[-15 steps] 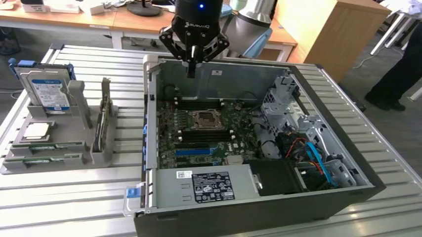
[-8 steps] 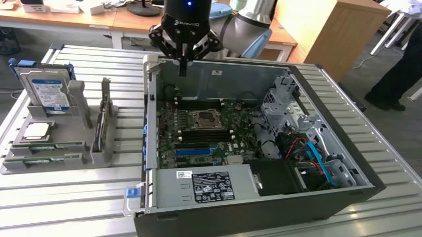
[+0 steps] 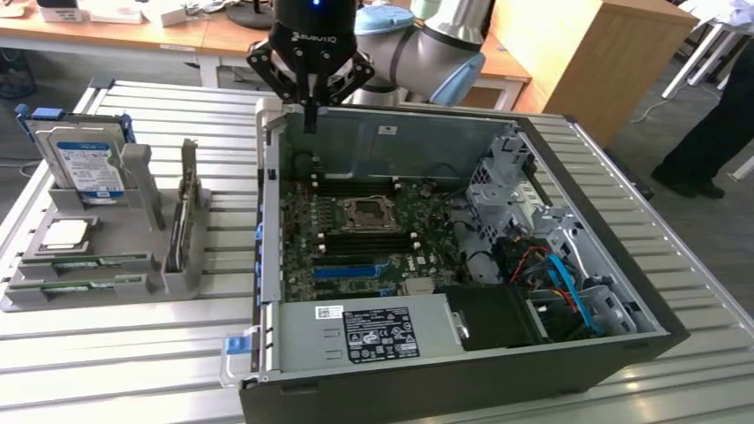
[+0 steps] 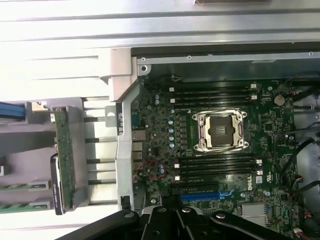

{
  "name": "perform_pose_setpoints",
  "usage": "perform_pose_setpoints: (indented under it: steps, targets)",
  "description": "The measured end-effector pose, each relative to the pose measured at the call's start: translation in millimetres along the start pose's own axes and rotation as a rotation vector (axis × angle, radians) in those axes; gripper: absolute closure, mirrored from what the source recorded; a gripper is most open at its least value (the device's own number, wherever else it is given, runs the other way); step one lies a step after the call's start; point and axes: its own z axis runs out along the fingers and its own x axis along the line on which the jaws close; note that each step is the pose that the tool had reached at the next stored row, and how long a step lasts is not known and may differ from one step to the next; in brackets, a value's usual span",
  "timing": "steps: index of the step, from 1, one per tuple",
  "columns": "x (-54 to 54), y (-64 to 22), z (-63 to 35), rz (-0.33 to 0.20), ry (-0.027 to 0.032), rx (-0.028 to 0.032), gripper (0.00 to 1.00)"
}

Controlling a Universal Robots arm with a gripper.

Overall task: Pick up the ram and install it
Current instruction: 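Reach for the ram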

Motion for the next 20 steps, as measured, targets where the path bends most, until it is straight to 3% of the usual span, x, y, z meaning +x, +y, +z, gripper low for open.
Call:
perform_pose_setpoints:
  steps: [20]
  targets:
    - [44.5,10.2,1.3,0.000,0.0000,0.0001,0.89]
